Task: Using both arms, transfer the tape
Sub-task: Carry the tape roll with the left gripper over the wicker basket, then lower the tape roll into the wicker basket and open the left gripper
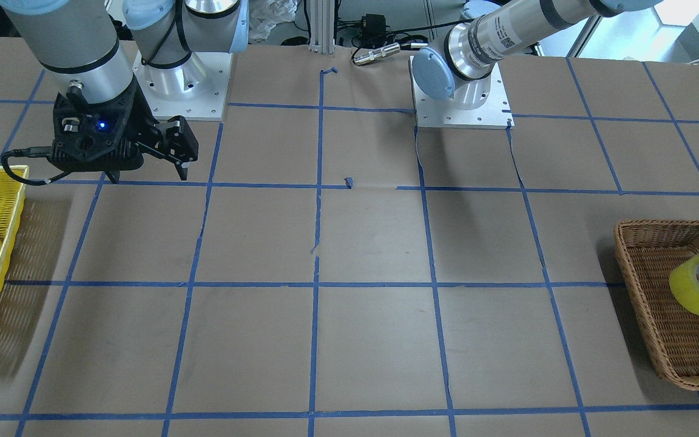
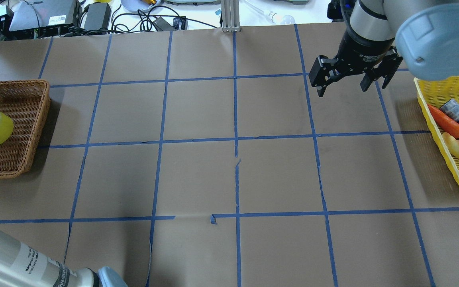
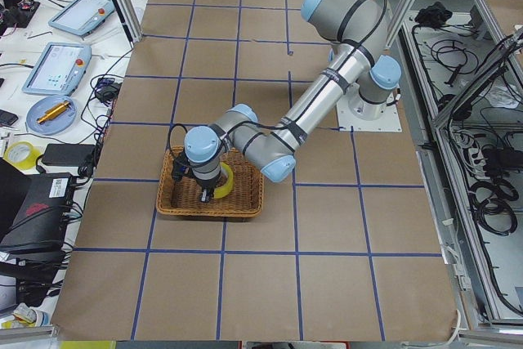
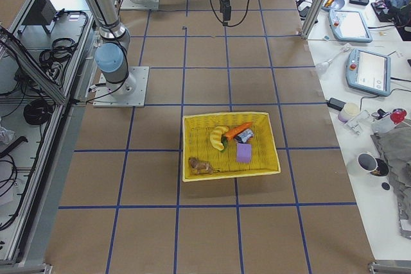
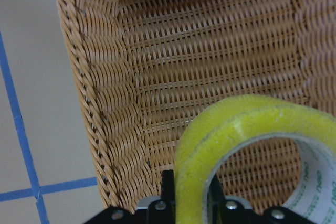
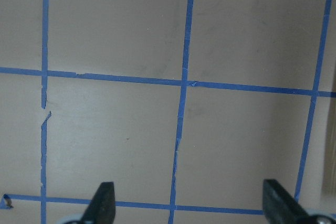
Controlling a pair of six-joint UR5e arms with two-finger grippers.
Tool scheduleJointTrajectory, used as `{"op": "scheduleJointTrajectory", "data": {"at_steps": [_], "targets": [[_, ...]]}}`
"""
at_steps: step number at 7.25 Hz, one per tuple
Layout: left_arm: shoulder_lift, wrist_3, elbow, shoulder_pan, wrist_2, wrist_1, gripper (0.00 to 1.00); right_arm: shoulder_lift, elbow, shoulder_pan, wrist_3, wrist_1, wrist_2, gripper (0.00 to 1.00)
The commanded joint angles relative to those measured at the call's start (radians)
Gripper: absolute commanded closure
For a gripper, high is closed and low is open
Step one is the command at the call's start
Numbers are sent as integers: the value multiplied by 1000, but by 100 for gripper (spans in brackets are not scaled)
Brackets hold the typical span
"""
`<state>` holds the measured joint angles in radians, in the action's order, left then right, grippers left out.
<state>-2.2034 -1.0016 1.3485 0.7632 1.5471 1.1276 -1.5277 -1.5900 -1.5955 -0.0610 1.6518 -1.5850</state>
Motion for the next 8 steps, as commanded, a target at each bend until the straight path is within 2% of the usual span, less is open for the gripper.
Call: {"op": "scheduleJointTrajectory", "data": {"at_steps": [1, 5, 6, 7, 8], "targets": [[-29, -9, -9, 1, -2, -3, 100, 0, -2, 0, 1, 8, 0, 0], [-15, 21, 52, 13, -2, -8, 100, 0, -4, -3, 40, 5, 0, 0], [-12, 21, 52, 16, -2, -9, 90, 1, -8, -4, 41, 3, 0, 0], [8, 32, 46, 36, -2, -11, 21, 1, -10, -4, 40, 5, 0, 0], [37, 34, 66, 63, -7, -8, 0, 0, -10, -4, 38, 2, -6, 0]]}}
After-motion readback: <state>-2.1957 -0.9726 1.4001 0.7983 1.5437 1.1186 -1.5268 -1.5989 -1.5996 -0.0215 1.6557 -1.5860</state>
